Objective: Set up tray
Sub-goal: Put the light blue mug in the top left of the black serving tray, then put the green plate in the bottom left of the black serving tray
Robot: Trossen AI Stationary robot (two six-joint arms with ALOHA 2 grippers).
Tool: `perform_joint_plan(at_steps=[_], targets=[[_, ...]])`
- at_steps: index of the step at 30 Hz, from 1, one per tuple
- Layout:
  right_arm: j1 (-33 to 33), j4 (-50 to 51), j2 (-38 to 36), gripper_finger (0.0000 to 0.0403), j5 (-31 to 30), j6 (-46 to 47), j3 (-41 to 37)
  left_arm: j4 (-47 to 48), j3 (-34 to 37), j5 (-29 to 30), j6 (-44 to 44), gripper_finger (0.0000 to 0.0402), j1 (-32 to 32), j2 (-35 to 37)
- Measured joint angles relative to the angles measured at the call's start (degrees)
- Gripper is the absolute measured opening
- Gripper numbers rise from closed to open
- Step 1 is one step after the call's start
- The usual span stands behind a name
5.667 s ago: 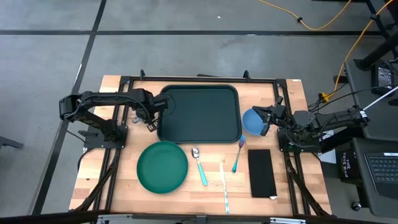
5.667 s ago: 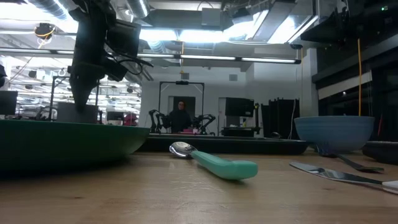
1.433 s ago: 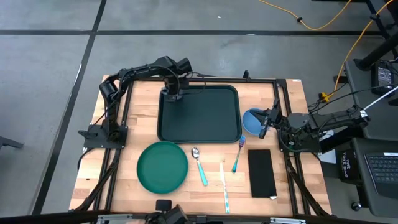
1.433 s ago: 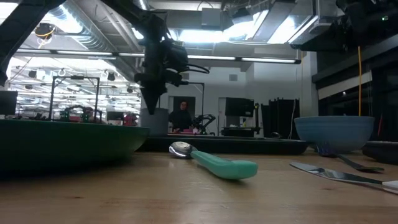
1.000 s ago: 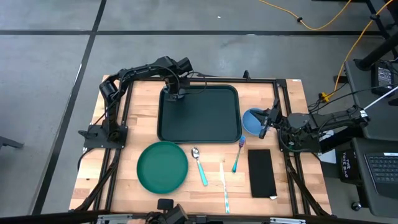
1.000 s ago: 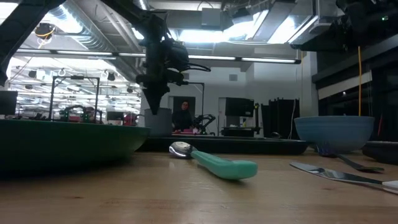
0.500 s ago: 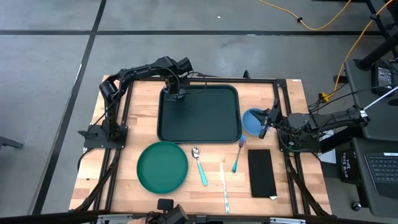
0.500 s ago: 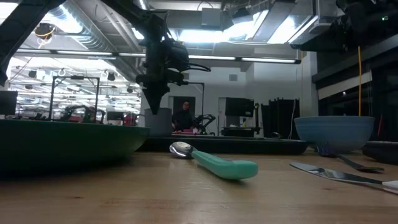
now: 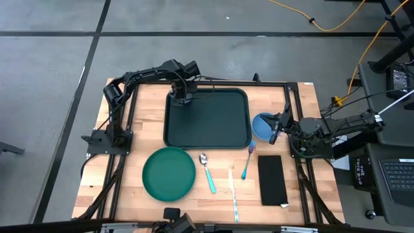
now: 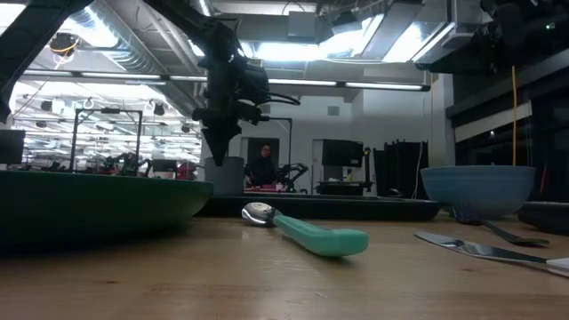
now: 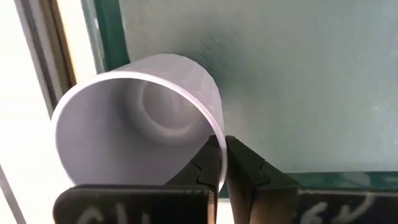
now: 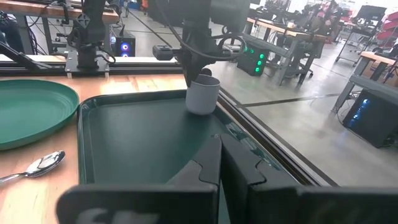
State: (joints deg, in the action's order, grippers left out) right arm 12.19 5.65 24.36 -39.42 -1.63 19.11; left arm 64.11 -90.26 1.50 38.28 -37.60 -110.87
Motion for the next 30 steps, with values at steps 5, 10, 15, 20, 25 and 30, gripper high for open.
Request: perform_joint_plan(at_steps=[5, 10, 15, 20, 25, 30], targets=[[-0.02, 0.01, 0.0, 0.001, 0.0, 0.05, 0.0, -0.08, 0.09, 0.04, -0.01, 0.0009, 0.0, 0.0], [-0.01, 0.0, 0.0, 0.001, 0.0, 0.07, 0.0, -1.05, 0.09, 0.1, -0.16, 0.0017, 0.0, 0.0], [-0.01, 0.01, 0.0, 0.001, 0.02, 1.19, 0.0, -2.86, 0.09, 0.08, -1.51, 0.0019, 0.0, 0.0], [-0.02, 0.02, 0.0, 0.001, 0.02, 1.34, 0.0, -2.92, 0.09, 0.49, -1.59, 0.0027, 0.0, 0.0], [-0.02, 0.02, 0.0, 0.001, 0.02, 1.31, 0.0, -2.96, 0.09, 0.74, -1.6, 0.0049, 0.0, 0.0], [-0.01, 0.02, 0.0, 0.001, 0.02, 1.29, 0.0, -3.05, 0.09, 0.72, -1.66, 0.0077, 0.0, 0.0]])
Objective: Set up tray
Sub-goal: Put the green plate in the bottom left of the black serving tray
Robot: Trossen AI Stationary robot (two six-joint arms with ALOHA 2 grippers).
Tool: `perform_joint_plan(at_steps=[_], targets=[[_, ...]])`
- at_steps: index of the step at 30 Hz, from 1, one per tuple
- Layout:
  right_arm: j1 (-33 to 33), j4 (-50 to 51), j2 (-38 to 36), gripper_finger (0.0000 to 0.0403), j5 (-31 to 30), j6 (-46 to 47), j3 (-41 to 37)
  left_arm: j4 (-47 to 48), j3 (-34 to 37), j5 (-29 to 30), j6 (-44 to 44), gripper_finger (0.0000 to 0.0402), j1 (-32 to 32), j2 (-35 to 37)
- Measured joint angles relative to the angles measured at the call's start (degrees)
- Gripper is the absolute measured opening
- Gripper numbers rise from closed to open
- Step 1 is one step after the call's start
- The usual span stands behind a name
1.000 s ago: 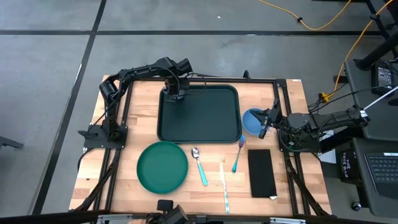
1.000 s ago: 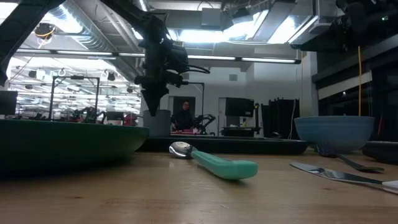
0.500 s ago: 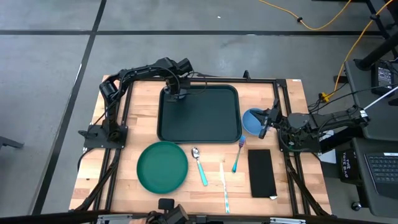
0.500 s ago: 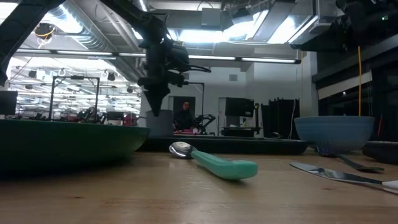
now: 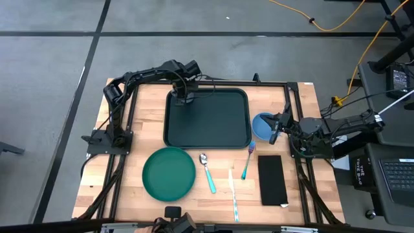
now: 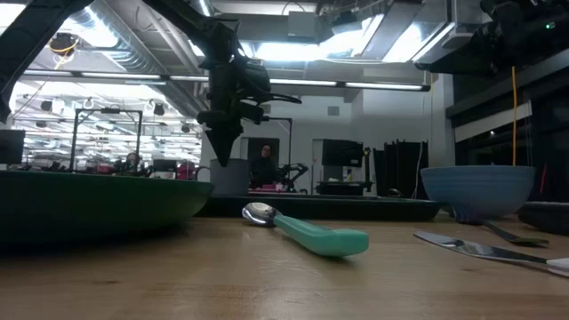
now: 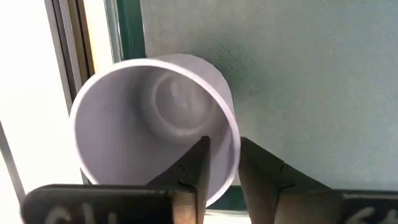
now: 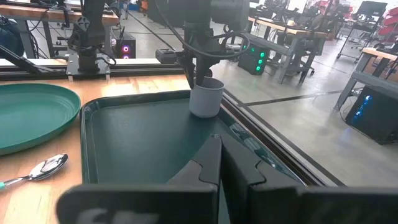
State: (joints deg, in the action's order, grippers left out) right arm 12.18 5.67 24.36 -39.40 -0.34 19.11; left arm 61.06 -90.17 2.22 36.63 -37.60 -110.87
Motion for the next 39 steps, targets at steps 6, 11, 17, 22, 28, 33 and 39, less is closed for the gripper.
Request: perform_joint_plan(at_steps=[6, 11, 17, 22, 28, 33, 39], targets=[[-0.01, 0.0, 0.0, 0.001, 0.0, -0.11, 0.0, -0.02, 0.0, 0.0, -0.95, 0.0108, 0.0, 0.0], [0.0, 0.01, 0.0, 0.001, 0.0, -0.15, 0.0, -0.02, -0.02, -0.02, -1.98, 0.0127, 0.0, 0.0], [-0.01, 0.02, 0.0, 0.001, 0.0, -0.15, 0.0, 0.06, -0.11, 0.61, -2.44, 0.0143, 0.13, 0.32], [-0.01, 0.02, 0.0, 0.001, 0.0, -0.15, 0.0, 1.4, -2.16, 0.68, -3.31, 0.0153, 0.73, 0.35], [0.01, 0.02, 0.0, 0.001, 0.0, 0.0, 0.0, 4.91, -5.7, 0.7, -3.35, 0.0157, 1.39, 0.35], [-0.01, 0.04, 0.0, 0.001, 0.0, -0.09, 0.02, 10.12, -9.22, 2.7, -7.39, 0.0152, 1.78, 0.36], [0.0, 0.02, 0.02, 0.001, 0.0, -0.11, 0.0, 14.03, -11.62, 4.13, -9.1, 0.0144, 2.01, 0.42]])
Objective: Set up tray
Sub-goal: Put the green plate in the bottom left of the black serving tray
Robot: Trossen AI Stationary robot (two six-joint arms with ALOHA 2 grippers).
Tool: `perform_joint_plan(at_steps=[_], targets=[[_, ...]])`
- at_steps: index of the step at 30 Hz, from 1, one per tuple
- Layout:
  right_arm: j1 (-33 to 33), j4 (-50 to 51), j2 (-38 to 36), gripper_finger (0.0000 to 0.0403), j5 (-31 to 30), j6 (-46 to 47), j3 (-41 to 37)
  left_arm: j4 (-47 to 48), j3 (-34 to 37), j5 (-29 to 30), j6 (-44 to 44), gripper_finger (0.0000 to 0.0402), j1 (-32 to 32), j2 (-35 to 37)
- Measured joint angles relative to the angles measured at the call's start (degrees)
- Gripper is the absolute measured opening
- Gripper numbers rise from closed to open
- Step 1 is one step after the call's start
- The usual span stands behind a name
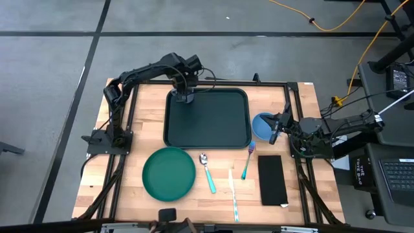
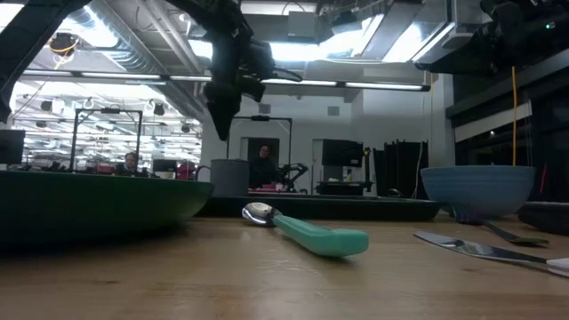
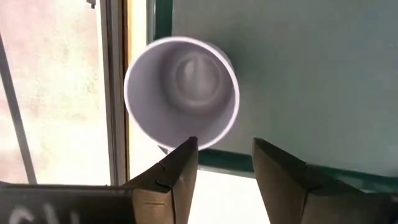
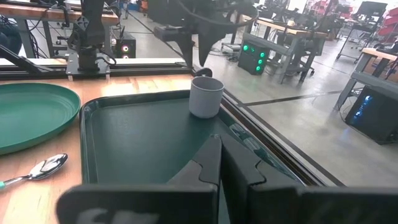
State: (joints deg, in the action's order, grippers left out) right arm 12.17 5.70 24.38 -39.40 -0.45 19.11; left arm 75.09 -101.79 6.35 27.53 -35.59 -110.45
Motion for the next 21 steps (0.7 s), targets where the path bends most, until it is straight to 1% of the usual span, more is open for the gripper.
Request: perform_joint_plan(at_steps=[3, 5, 10, 13, 14, 17, 21], targets=[[0.0, 0.0, -0.02, 0.001, 0.0, 0.01, 0.0, 1.14, -0.15, 0.0, -0.02, 0.0131, 0.04, 0.06], [0.0, 0.0, -0.02, 0.001, 0.0, 0.09, 0.0, 1.9, -0.16, 0.17, 0.04, 0.0115, 0.04, 0.32], [0.01, 0.0, 0.0, 0.001, 0.0, 0.13, 0.0, 3.18, -0.16, -0.65, 0.07, 0.0055, -0.04, 3.33], [0.01, 0.05, -0.02, 0.001, 0.05, 0.75, 0.0, 2.44, 0.73, -2.88, -0.51, 0.0014, -0.24, 7.07], [0.01, 0.13, -0.02, 0.001, 0.09, 1.42, 0.01, 1.54, 1.55, -3.66, -0.78, 0.0008, -0.24, 8.64], [0.01, 0.24, -0.02, 0.001, 0.91, 1.69, 0.0, -3.18, 5.66, -4.43, -1.08, 0.0004, -0.22, 13.41], [0.03, 0.26, -0.02, 0.001, 1.55, 1.73, 0.0, -6.84, 13.07, -4.75, -4.59, 0.0001, 0.08, 19.42]])
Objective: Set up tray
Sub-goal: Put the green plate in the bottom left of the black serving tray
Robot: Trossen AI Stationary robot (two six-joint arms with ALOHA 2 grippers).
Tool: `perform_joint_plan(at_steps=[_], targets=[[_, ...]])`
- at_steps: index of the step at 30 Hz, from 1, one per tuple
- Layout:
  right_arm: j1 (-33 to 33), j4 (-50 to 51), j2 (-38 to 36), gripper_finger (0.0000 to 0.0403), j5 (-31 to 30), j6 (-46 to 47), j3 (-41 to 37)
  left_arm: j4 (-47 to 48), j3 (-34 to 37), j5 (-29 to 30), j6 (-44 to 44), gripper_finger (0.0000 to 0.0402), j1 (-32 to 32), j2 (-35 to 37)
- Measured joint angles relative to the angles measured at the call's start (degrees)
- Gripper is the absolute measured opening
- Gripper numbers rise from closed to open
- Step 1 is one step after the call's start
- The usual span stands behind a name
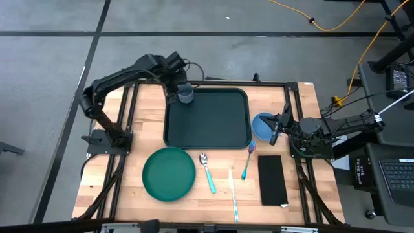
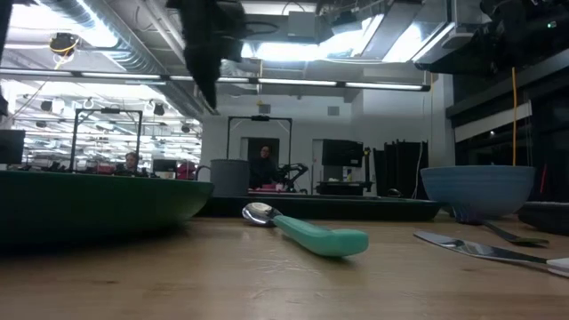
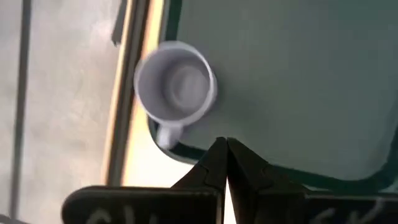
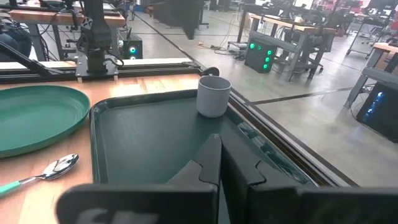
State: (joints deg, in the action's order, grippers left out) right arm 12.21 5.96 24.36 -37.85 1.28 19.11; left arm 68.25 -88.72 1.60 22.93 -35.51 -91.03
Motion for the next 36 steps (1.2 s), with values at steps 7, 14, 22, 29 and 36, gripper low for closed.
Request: perform_joint_plan(at_steps=[7, 14, 22, 29, 36], targets=[[-0.02, 0.06, 0.0, 0.001, 0.0, -0.22, 0.0, -5.24, 13.97, 0.32, -5.52, 0.0001, 2.75, 8.21], [-0.02, 0.06, 0.02, 0.001, 0.0, -0.26, 0.0, -9.16, 23.9, 0.97, -13.3, 0.0001, 8.56, 14.24], [-0.02, 0.09, 0.01, 0.001, 0.0, -0.29, 0.0, -12.8, 26.53, 0.32, -19.81, 0.0001, 18.47, 18.36], [-0.02, 1.18, 0.02, 0.001, 0.0, -0.44, 0.0, -16.25, 26.54, 3.84, -21.73, 0.0002, 30.38, 18.3], [0.0, 1.22, 0.01, 0.001, 1.61, -0.5, 0.0, -16.25, 26.59, 7.8, -33.65, 0.0002, 41.83, 17.96]])
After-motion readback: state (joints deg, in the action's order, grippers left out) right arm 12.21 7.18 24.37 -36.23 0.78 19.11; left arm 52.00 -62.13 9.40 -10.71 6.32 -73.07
